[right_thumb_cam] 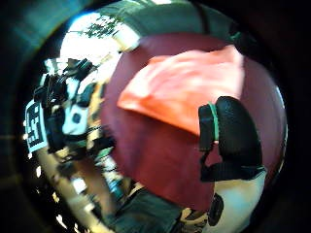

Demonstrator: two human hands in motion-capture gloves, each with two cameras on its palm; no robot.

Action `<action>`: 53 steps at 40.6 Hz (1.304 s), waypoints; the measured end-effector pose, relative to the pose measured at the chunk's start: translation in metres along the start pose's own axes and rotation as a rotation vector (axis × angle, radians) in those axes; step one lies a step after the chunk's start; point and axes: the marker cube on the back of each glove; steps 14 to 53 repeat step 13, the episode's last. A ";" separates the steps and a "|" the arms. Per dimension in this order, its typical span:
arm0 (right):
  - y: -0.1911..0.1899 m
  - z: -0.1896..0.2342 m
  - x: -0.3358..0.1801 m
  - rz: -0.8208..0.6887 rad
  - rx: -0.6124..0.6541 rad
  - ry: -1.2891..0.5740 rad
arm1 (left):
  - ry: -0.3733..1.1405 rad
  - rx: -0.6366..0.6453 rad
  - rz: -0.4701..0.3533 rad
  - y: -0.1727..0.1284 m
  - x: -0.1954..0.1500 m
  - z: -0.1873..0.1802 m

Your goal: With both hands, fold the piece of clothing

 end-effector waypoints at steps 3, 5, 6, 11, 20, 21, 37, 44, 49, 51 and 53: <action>0.010 -0.014 0.037 0.137 0.088 0.169 | 0.025 0.007 0.041 0.008 0.019 -0.009; 0.010 -0.018 0.059 0.180 0.174 0.203 | 0.034 0.016 0.069 0.012 0.031 -0.013; 0.011 -0.021 0.068 0.197 0.212 0.204 | 0.027 0.021 0.076 0.013 0.036 -0.014; 0.031 -0.037 0.100 0.286 0.301 0.175 | -0.041 0.039 0.078 0.006 0.046 -0.007; 0.036 -0.040 0.106 0.305 0.306 0.164 | -0.046 0.045 0.089 0.002 0.048 -0.002; 0.036 -0.040 0.106 0.305 0.306 0.164 | -0.046 0.045 0.089 0.002 0.048 -0.002; 0.036 -0.040 0.106 0.305 0.306 0.164 | -0.046 0.045 0.089 0.002 0.048 -0.002; 0.036 -0.040 0.106 0.305 0.306 0.164 | -0.046 0.045 0.089 0.002 0.048 -0.002; 0.036 -0.040 0.106 0.305 0.306 0.164 | -0.046 0.045 0.089 0.002 0.048 -0.002; 0.036 -0.040 0.106 0.305 0.306 0.164 | -0.046 0.045 0.089 0.002 0.048 -0.002; 0.036 -0.040 0.106 0.305 0.306 0.164 | -0.046 0.045 0.089 0.002 0.048 -0.002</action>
